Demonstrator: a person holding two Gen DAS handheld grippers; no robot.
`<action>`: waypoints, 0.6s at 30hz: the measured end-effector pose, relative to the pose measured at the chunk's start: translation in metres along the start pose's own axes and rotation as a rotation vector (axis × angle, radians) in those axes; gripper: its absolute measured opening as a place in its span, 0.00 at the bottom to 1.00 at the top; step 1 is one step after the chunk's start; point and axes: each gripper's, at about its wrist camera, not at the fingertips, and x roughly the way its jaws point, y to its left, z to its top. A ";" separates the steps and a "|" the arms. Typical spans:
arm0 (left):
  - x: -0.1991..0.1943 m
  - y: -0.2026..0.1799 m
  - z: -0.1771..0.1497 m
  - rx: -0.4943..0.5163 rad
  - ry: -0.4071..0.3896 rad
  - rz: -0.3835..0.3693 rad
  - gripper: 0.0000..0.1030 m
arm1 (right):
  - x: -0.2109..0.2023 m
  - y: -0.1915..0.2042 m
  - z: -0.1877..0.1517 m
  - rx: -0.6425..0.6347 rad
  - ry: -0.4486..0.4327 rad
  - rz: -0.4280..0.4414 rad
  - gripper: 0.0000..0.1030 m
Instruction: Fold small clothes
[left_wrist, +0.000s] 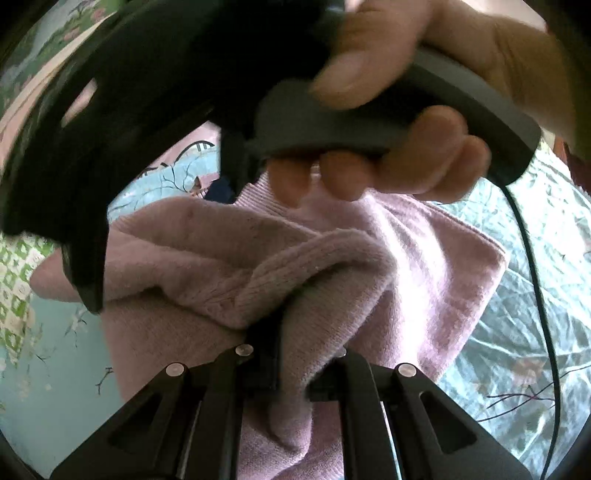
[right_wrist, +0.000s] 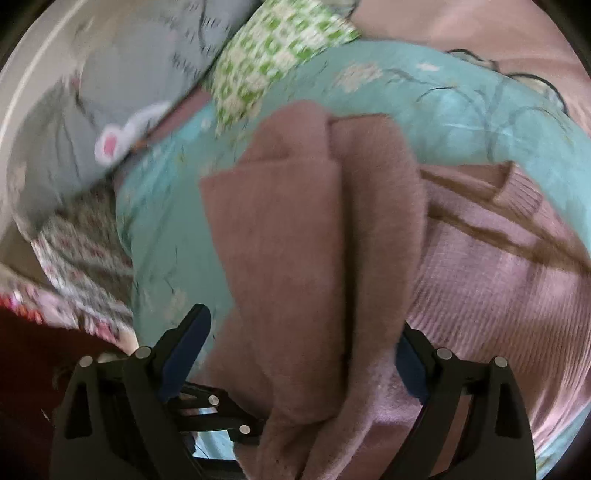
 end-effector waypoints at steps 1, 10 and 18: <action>0.000 -0.002 0.000 0.003 0.000 0.003 0.07 | 0.004 0.003 0.004 -0.022 0.006 -0.046 0.89; -0.008 -0.019 -0.001 0.029 -0.003 0.021 0.07 | 0.011 -0.018 0.026 0.047 -0.077 -0.141 0.61; -0.013 -0.010 0.011 0.004 -0.021 -0.012 0.07 | -0.037 -0.050 -0.002 0.254 -0.291 -0.039 0.17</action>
